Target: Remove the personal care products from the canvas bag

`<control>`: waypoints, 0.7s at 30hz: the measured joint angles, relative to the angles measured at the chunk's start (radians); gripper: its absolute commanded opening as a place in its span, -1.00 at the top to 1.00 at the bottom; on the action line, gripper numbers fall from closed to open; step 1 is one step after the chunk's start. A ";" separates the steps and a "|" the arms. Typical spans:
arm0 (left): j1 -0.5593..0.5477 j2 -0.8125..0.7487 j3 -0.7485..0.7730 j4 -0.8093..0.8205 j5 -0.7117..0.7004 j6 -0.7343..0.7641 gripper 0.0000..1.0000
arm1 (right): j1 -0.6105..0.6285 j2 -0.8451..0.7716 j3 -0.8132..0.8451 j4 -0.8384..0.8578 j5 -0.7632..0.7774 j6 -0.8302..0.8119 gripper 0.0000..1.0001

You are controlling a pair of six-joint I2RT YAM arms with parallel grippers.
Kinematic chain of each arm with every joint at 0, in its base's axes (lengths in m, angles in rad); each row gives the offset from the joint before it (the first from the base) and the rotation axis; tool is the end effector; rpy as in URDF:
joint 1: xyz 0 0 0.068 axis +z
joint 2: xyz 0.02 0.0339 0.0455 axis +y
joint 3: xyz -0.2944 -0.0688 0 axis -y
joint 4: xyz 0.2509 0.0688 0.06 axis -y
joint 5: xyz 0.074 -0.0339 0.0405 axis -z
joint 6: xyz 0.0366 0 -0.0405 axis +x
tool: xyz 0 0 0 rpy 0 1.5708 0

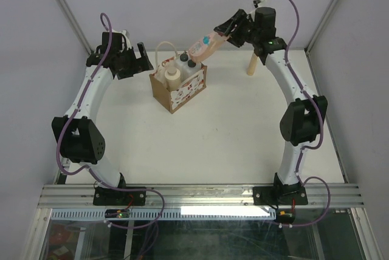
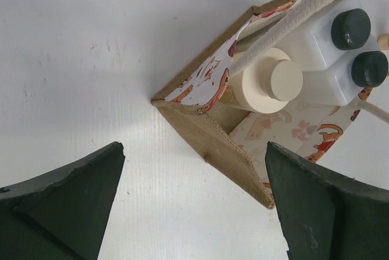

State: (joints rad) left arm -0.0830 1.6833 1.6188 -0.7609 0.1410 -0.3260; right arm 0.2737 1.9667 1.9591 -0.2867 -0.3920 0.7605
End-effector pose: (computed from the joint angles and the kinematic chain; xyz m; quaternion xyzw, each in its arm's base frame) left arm 0.3803 -0.0368 0.3687 -0.0871 0.9253 -0.1380 0.3423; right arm 0.4661 0.1454 0.4119 0.0772 0.7925 0.4249 0.4307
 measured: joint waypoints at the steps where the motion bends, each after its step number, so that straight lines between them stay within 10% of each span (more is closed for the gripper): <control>1: 0.000 0.000 0.000 0.000 0.001 -0.001 -0.98 | -0.020 -0.020 -0.017 0.009 -0.002 0.015 1.00; 10: 0.000 0.012 0.000 0.004 0.019 -0.012 -0.98 | -0.204 -0.198 -0.206 0.042 -0.005 0.013 1.00; 21: 0.000 0.015 0.006 0.006 0.022 -0.022 -0.98 | -0.245 -0.281 -0.491 0.043 0.120 -0.363 1.00</control>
State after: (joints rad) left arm -0.0830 1.6981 1.6253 -0.7547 0.1631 -0.3481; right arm 0.0284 1.6855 1.4677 -0.2440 -0.2718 0.3977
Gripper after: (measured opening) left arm 0.991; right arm 0.557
